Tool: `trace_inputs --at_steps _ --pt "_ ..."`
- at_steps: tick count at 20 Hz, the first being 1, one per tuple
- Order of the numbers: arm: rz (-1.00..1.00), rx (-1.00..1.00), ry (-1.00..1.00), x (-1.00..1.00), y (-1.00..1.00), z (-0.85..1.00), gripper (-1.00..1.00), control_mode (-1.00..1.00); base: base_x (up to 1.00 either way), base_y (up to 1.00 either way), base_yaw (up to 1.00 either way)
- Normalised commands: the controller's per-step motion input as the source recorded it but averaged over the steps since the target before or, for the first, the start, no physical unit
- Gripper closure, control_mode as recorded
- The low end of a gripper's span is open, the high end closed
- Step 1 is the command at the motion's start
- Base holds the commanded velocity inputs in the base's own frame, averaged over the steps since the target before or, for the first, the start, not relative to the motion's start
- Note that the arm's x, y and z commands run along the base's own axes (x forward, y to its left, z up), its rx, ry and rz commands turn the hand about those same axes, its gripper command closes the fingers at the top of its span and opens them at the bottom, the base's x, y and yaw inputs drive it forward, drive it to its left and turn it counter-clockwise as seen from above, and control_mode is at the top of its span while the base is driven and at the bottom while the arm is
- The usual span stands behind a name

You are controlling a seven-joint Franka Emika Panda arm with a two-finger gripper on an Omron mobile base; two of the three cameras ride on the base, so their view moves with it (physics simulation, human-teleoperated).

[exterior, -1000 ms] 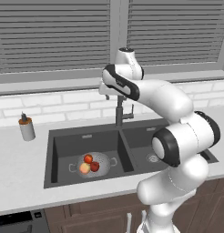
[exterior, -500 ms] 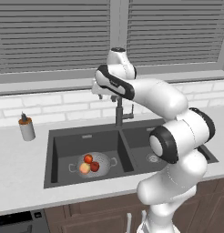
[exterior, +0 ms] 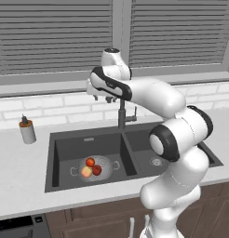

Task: Put the colander in the sink, put the apple, peach, apple in the colander, and turn on the sink faucet and pour water over the colander.

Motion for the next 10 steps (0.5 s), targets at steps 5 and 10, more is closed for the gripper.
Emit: trace_inputs --at_steps 5,10 --pt "-0.04 0.00 0.00 0.30 0.25 -0.18 -1.00 -1.00 0.00 0.00 0.00" --pt "-0.04 0.00 0.00 0.29 0.23 -0.17 -1.00 -1.00 0.00 0.00 0.00"
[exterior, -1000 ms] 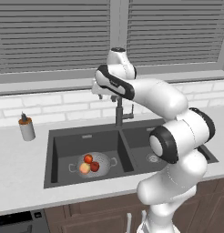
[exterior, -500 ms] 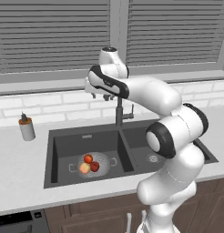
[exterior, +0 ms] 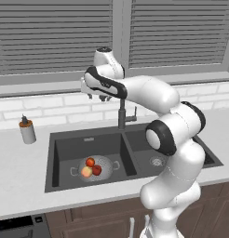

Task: Put the colander in the sink, put the apple, peach, apple in the colander, and turn on the sink faucet and pour water over the colander.

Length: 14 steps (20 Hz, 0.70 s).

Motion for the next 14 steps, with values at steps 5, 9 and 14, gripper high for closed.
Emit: trace_inputs --at_steps 5,9,14 --pt "-0.04 0.00 0.03 0.02 0.08 -0.15 -1.00 -1.00 0.00 0.00 0.00" --pt "-0.06 0.00 0.06 -0.02 0.00 -0.12 -1.00 -1.00 0.00 0.00 0.00" --pt "-0.05 0.00 0.01 -0.32 -0.11 -0.01 -1.00 -1.00 0.00 0.00 0.00"
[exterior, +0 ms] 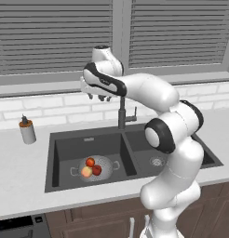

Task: Put the colander in the sink, put the apple, peach, apple in the colander, and turn on the sink faucet and pour water over the colander.

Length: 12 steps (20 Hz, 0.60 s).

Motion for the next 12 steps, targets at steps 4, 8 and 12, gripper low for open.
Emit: trace_inputs --at_steps 4,8,12 --pt "-0.05 0.00 0.00 -0.37 -0.03 0.11 -1.00 -1.00 0.00 0.00 0.00" --pt "-0.05 0.00 0.00 -0.34 -0.14 0.06 -1.00 -1.00 0.00 0.00 0.00" --pt "-0.03 0.01 0.00 -0.40 -0.34 0.06 -1.00 -1.00 0.00 0.00 0.00"
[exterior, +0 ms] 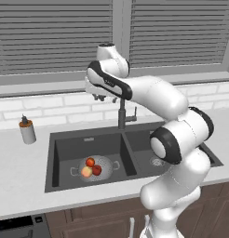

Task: Put the colander in the sink, put the apple, peach, apple in the colander, and turn on the sink faucet and pour water over the colander.

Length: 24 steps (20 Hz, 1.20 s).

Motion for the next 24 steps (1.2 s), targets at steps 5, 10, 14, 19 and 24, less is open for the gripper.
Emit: trace_inputs --at_steps 5,10,14,19,24 --pt "0.00 0.09 0.00 -0.59 -0.23 0.26 -1.00 -1.00 0.00 0.00 0.00" --pt "0.02 0.12 0.00 -0.71 -0.15 0.39 -1.00 -1.00 0.00 0.00 0.00" --pt "0.13 0.09 0.00 -0.72 -0.01 0.26 -1.00 -1.00 0.00 0.00 0.00" --pt "0.18 0.04 0.00 -0.67 -0.03 0.17 -1.00 -1.00 0.00 0.00 0.00" --pt "0.14 0.00 0.01 -0.42 -0.37 0.16 -1.00 -1.00 0.00 0.00 0.00"
